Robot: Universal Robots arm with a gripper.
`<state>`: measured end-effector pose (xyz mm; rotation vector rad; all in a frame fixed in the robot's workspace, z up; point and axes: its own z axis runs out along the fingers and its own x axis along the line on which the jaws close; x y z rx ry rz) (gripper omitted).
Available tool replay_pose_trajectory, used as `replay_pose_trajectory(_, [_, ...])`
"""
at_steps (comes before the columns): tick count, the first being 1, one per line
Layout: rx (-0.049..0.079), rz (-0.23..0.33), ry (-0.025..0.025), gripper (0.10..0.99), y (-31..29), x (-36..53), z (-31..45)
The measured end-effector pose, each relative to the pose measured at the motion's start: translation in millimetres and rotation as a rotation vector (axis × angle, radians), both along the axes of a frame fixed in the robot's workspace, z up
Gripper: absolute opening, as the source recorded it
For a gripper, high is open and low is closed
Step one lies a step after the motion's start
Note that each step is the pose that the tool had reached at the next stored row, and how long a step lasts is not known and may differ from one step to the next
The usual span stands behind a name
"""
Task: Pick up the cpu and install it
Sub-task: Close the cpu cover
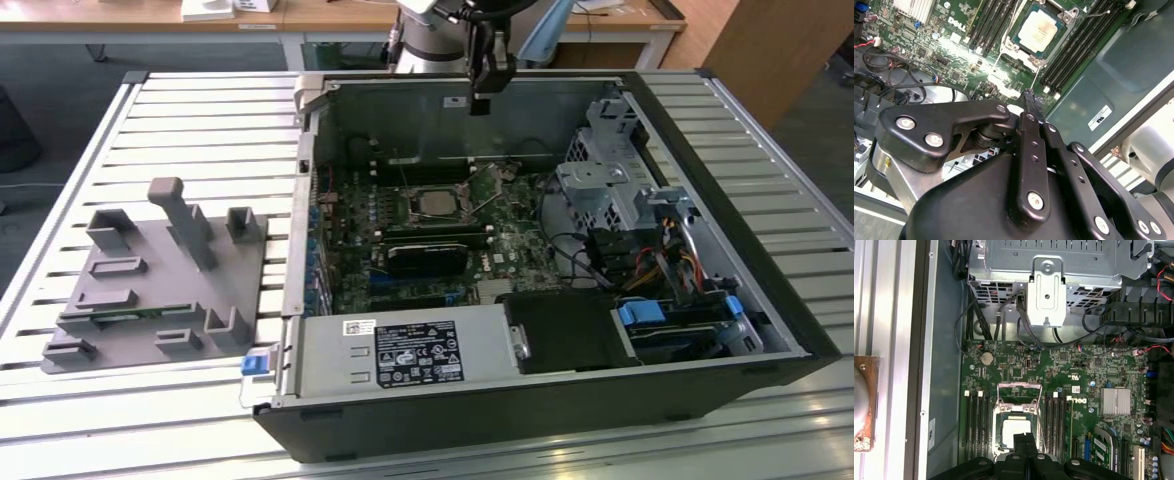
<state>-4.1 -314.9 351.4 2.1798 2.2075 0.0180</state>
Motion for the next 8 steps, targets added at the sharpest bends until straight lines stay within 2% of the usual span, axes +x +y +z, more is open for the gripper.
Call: replay_pose_trajectory(8, [0.000, 0.000, 0.0000, 0.106, 0.0, 0.0, -2.3])
